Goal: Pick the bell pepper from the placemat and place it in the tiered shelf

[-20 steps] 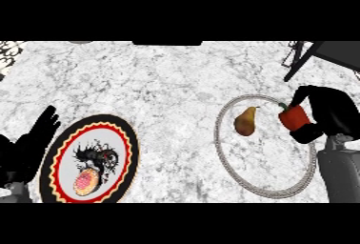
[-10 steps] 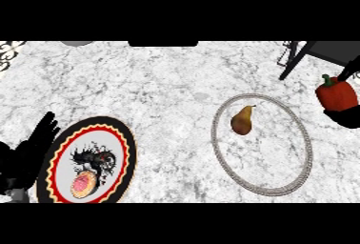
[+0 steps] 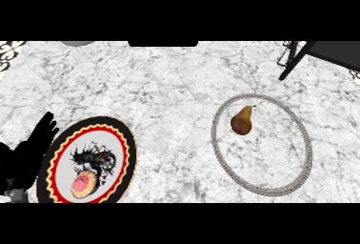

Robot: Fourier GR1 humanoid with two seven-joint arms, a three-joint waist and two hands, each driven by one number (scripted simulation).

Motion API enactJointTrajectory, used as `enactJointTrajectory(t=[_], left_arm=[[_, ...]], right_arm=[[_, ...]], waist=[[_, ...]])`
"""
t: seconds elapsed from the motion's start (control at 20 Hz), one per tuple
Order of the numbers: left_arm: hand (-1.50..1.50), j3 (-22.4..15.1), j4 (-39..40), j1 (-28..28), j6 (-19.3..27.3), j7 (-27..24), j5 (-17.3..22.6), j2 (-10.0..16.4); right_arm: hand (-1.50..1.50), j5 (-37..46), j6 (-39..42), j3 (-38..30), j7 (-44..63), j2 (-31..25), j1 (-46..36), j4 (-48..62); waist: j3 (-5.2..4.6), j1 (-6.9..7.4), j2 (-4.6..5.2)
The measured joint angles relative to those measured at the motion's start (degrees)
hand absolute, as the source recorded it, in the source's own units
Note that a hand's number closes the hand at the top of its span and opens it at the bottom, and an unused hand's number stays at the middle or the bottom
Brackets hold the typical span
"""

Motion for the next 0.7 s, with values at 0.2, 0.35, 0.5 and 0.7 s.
enactJointTrajectory(t=[0.2, 0.35, 0.5, 0.7], left_arm=[[0.00, 0.1, -0.9, -0.3, -0.1, 1.0, -0.1, -0.1], [0.00, 0.7, -0.1, -0.5, -1.0, 0.2, 0.1, 0.4], [0.00, 1.1, -0.2, -0.7, -1.4, 0.3, 0.1, 0.7], [0.00, 0.5, 0.6, -1.1, -1.3, -0.2, -0.6, -0.2]], right_arm=[[1.50, -3.1, -0.4, -1.6, 4.0, -3.6, -4.7, 0.2], [1.50, -2.6, -2.4, -1.4, 4.0, -7.4, -7.0, 3.3], [1.50, -0.1, -2.6, 0.7, 4.7, -12.2, -9.3, 5.5], [1.50, 2.2, -4.6, 3.3, 3.1, -17.4, -11.8, 11.9]], waist=[[0.02, 0.29, 0.09], [0.01, 0.53, 0.20], [-0.01, 0.70, 0.28], [0.01, 0.84, 0.35]])
